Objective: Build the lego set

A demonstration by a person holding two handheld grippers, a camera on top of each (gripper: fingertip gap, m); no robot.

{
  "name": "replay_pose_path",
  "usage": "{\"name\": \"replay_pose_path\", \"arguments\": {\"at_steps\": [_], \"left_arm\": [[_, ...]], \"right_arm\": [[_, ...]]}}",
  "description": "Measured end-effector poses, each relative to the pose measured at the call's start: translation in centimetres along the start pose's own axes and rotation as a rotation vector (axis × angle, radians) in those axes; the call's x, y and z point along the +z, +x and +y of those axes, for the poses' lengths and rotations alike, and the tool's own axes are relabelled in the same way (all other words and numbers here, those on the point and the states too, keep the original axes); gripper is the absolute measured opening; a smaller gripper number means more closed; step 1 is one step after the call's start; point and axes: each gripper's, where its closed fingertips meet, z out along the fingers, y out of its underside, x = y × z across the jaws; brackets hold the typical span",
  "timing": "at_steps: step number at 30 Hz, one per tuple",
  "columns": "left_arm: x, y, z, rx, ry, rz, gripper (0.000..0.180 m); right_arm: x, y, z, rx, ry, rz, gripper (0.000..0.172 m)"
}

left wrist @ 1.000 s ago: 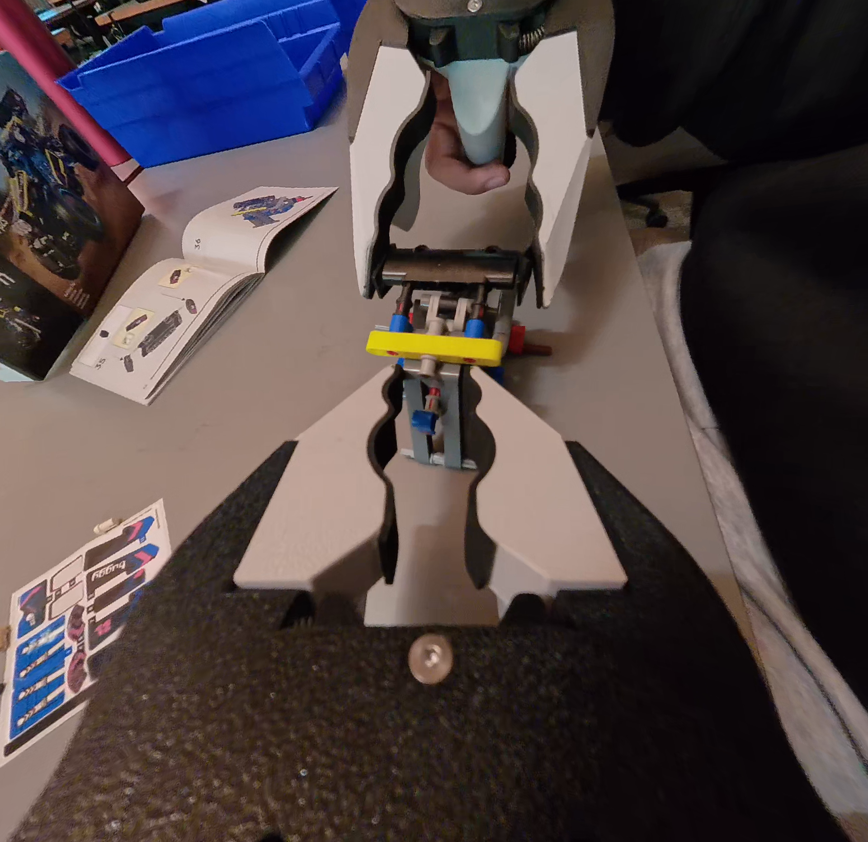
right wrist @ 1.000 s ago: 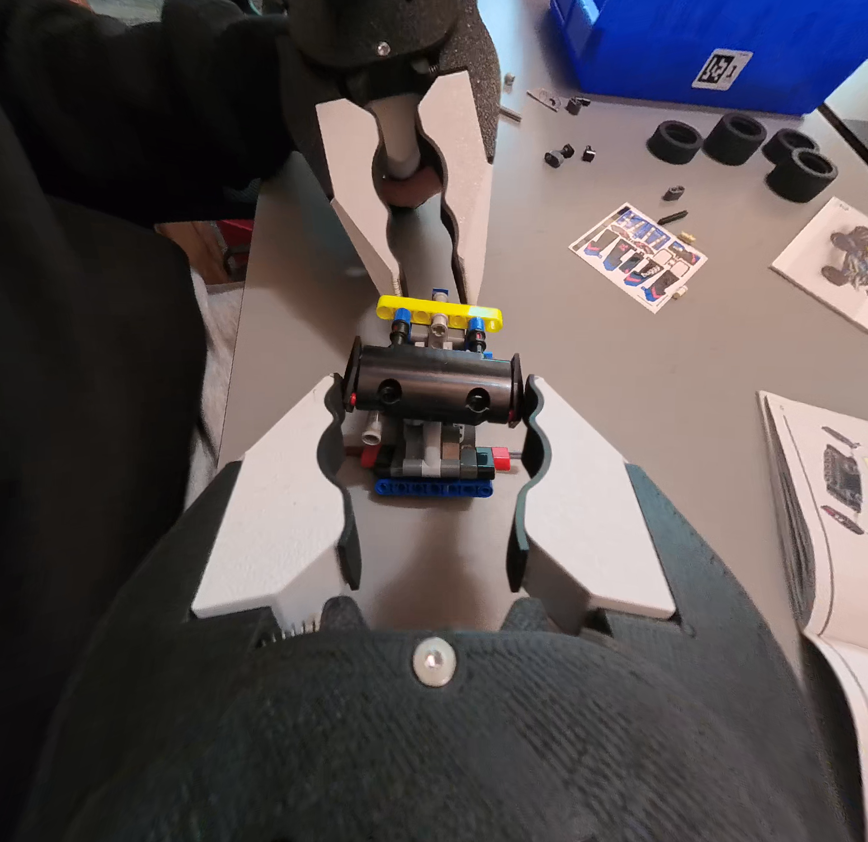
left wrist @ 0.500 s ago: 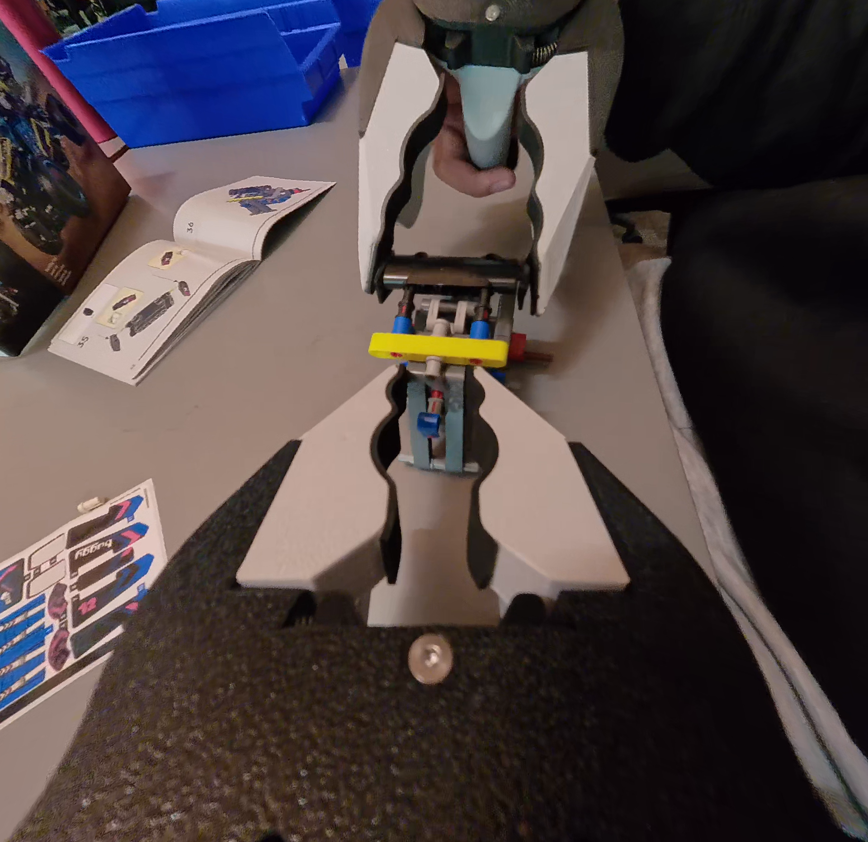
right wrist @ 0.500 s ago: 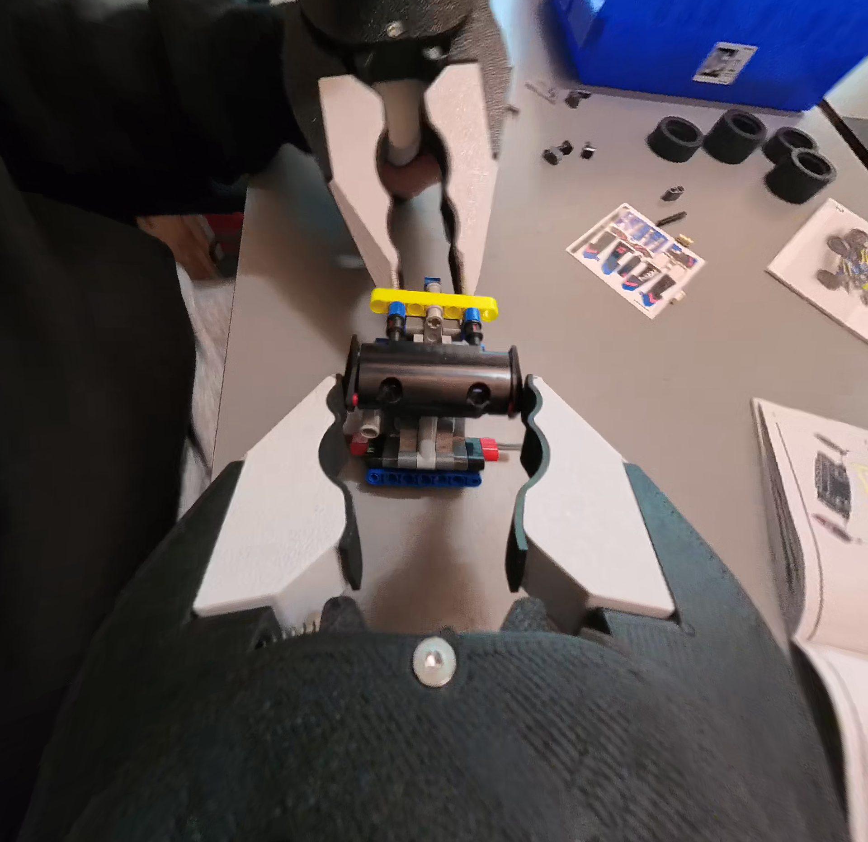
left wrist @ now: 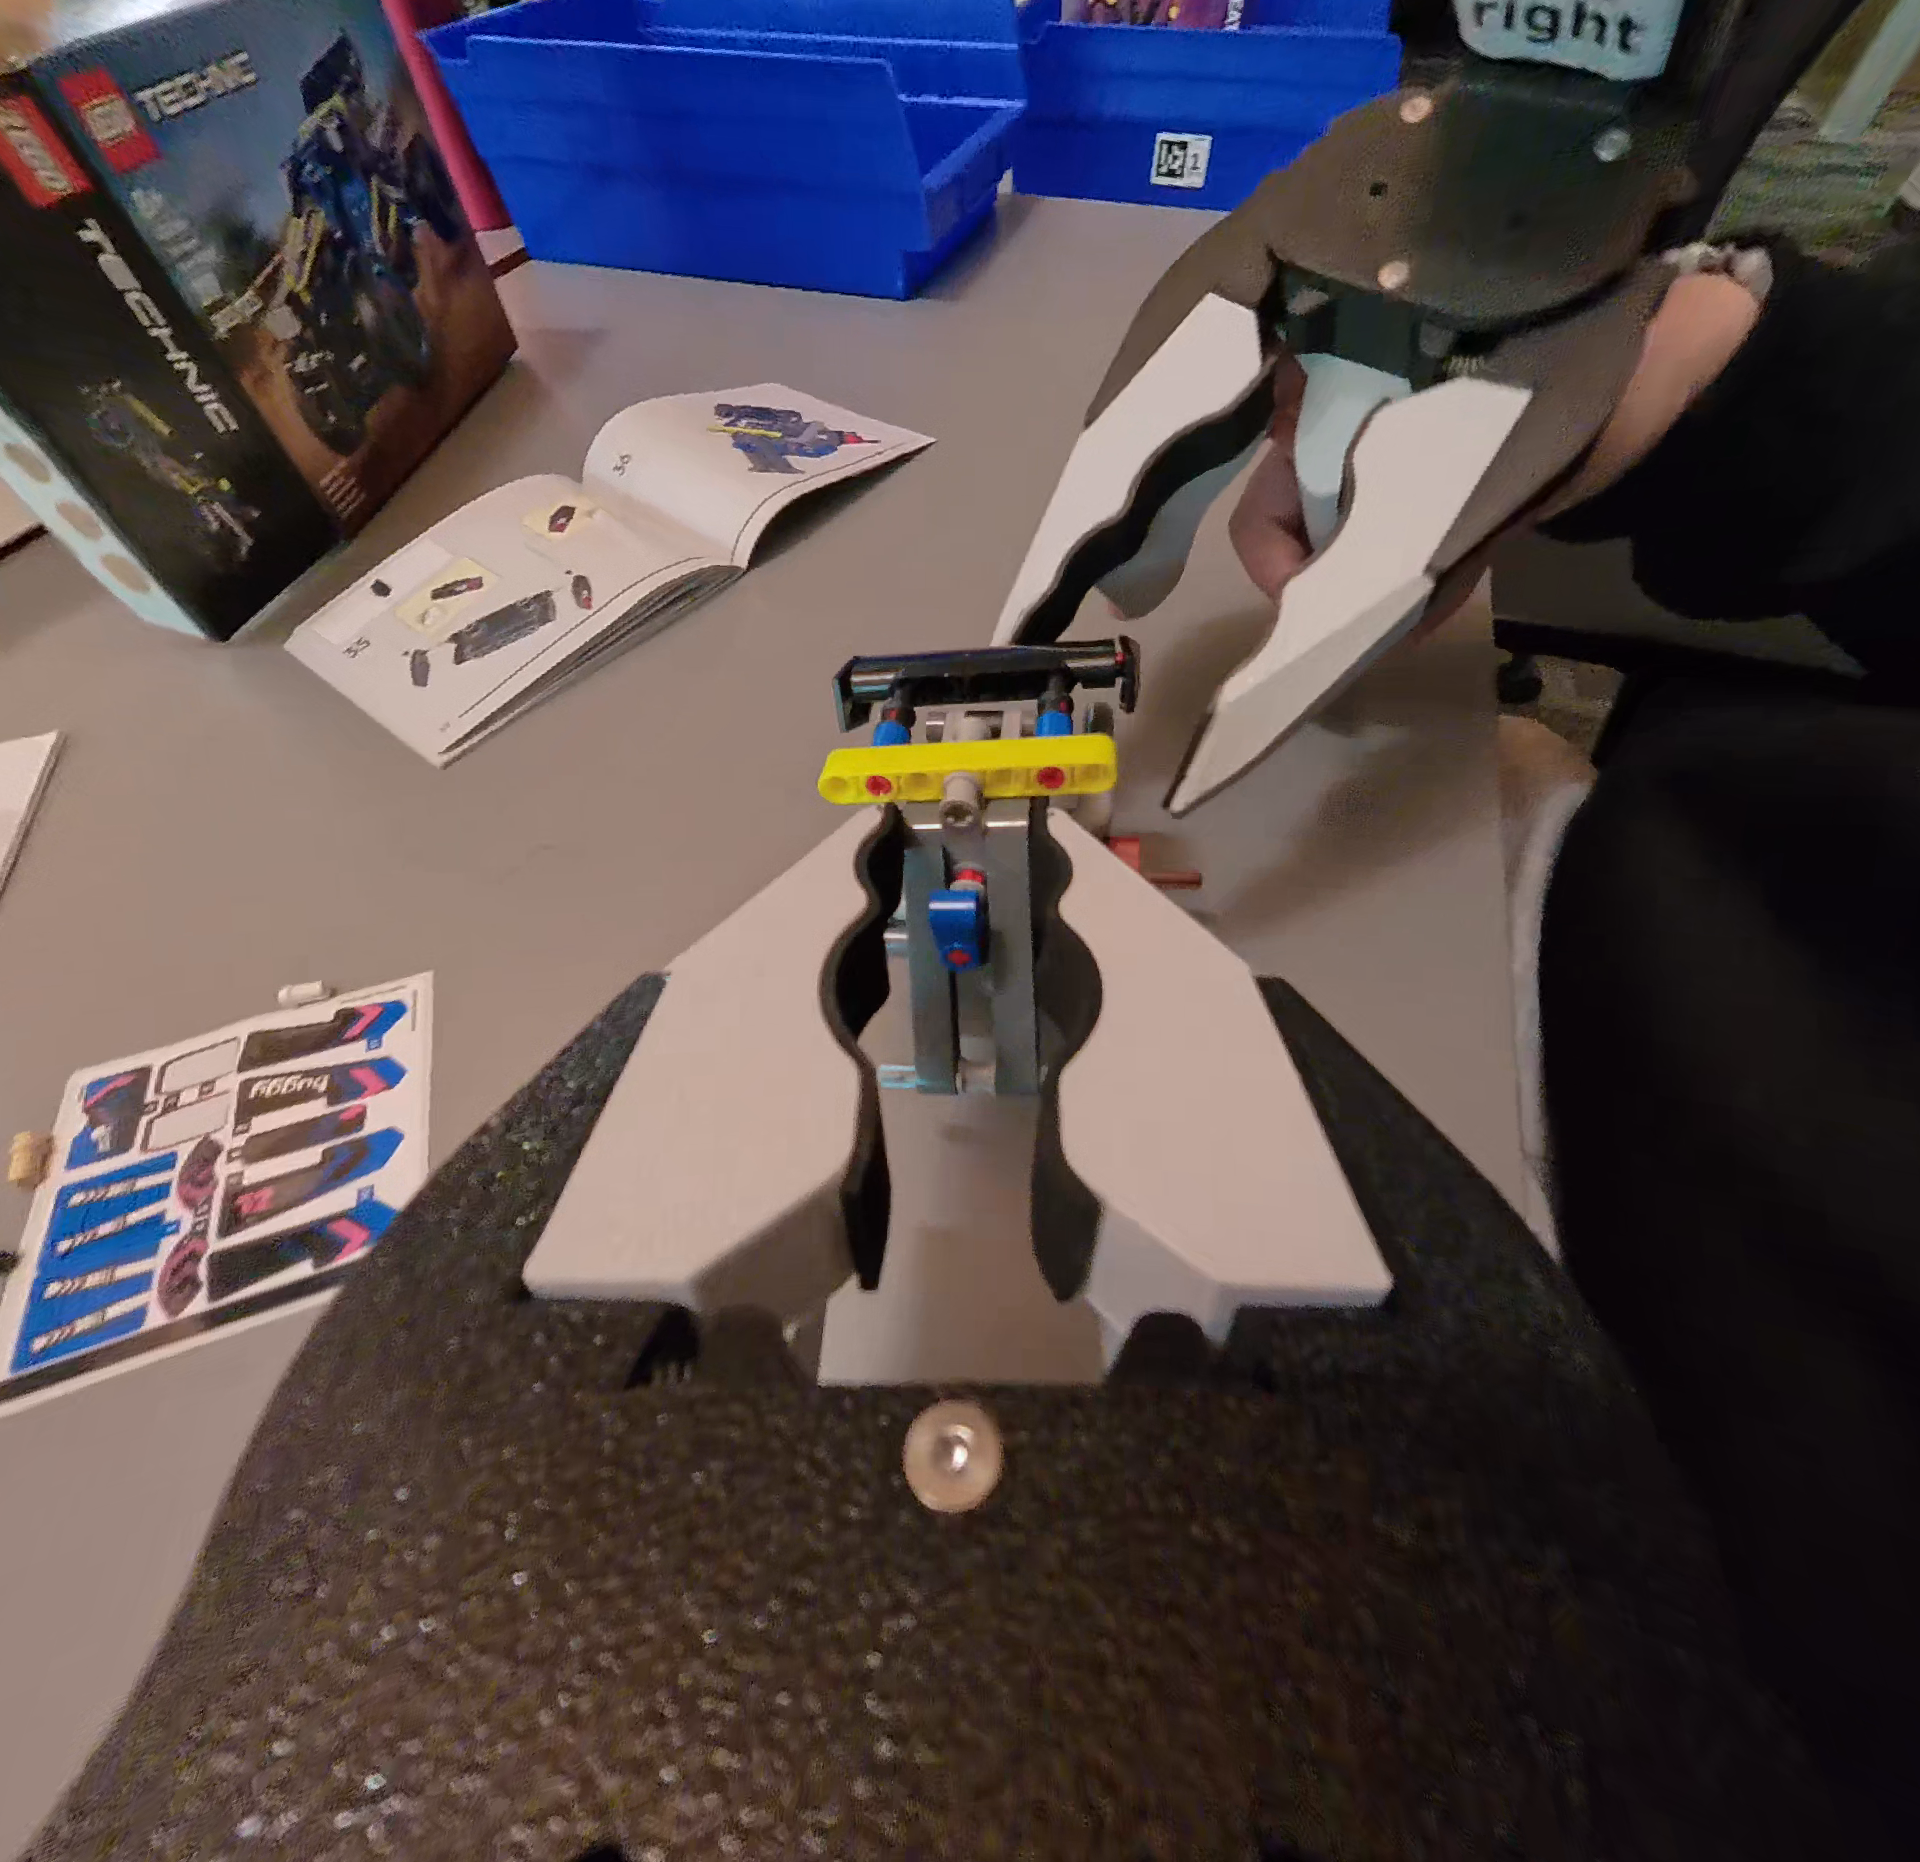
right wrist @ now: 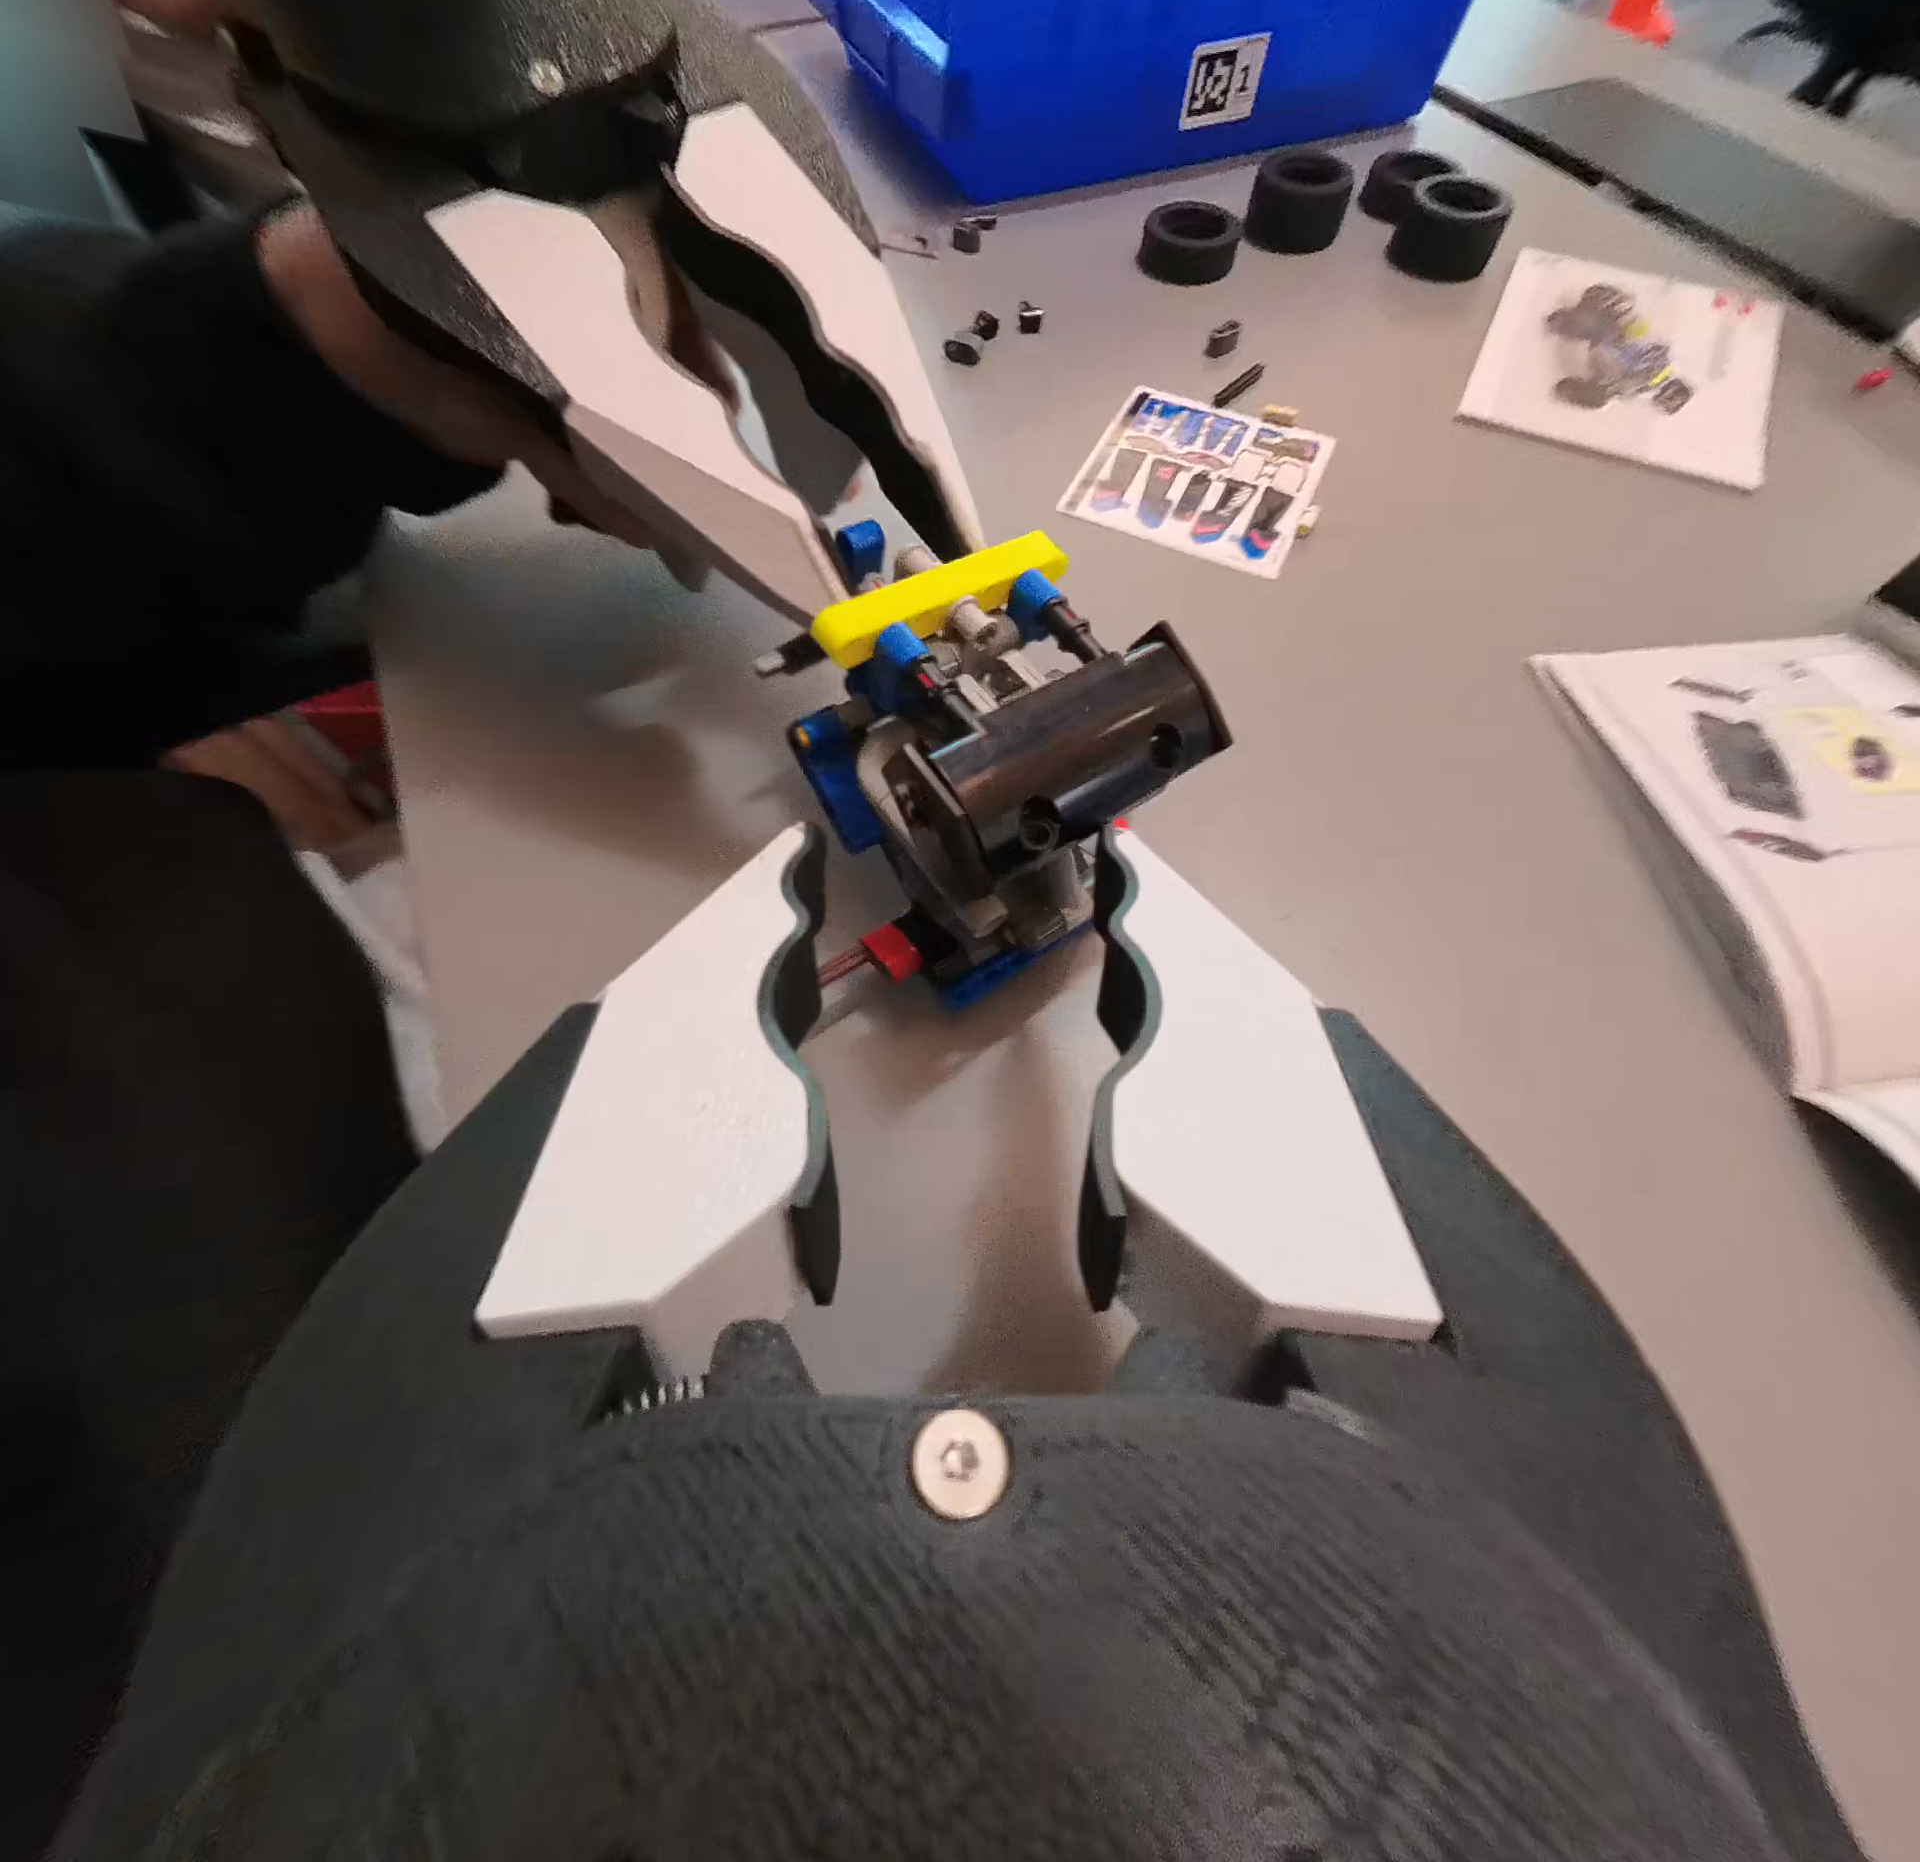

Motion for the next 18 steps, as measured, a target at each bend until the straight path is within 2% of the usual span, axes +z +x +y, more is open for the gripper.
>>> {"name": "replay_pose_path", "arguments": {"at_steps": [3,11,18], "left_arm": [[-0.5,-0.5,-0.3,-0.080,0.004,-0.013,0.021],[-2.4,-1.5,-1.6,-0.289,0.110,0.042,0.021],[-3.4,-1.4,-2.4,-0.323,0.172,0.091,0.021]], "right_arm": [[0.7,0.1,-0.3,-0.039,-0.005,0.029,0.050],[-1.3,1.4,-4.4,-0.224,0.168,0.160,0.026],[-2.1,1.7,-4.2,-0.446,0.093,0.246,0.028]]}}
